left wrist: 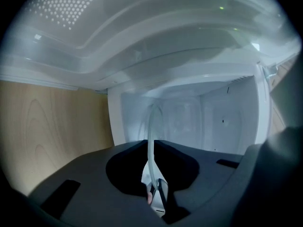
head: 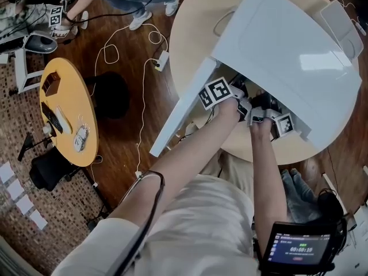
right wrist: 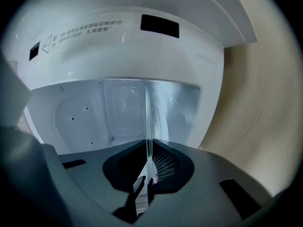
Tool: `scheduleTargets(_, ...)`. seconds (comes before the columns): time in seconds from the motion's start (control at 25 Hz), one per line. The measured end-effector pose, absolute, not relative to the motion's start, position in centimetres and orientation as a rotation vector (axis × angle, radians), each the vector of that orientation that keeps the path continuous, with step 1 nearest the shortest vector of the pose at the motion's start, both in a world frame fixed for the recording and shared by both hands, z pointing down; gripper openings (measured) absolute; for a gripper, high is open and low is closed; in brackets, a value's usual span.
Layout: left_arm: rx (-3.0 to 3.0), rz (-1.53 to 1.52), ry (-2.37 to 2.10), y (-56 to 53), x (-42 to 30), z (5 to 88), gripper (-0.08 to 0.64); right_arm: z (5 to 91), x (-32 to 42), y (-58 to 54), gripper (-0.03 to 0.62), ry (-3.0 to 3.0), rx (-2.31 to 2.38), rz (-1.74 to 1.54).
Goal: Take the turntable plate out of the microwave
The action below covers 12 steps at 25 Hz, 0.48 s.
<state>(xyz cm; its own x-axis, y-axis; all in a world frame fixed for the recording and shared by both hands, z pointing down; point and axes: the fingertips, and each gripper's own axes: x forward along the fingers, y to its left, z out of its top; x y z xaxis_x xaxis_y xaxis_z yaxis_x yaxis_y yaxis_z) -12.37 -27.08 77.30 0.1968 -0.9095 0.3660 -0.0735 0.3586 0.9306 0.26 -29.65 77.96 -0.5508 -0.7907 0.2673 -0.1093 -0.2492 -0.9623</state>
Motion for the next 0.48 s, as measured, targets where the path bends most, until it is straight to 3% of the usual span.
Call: scheduleTargets(0.48, 1.083, -0.838, -1.146, -28.1, -11.1, 77.0, 0.029, 76.8, 0.5, -28.9, 0.035, 1.575, -1.038, -1.838)
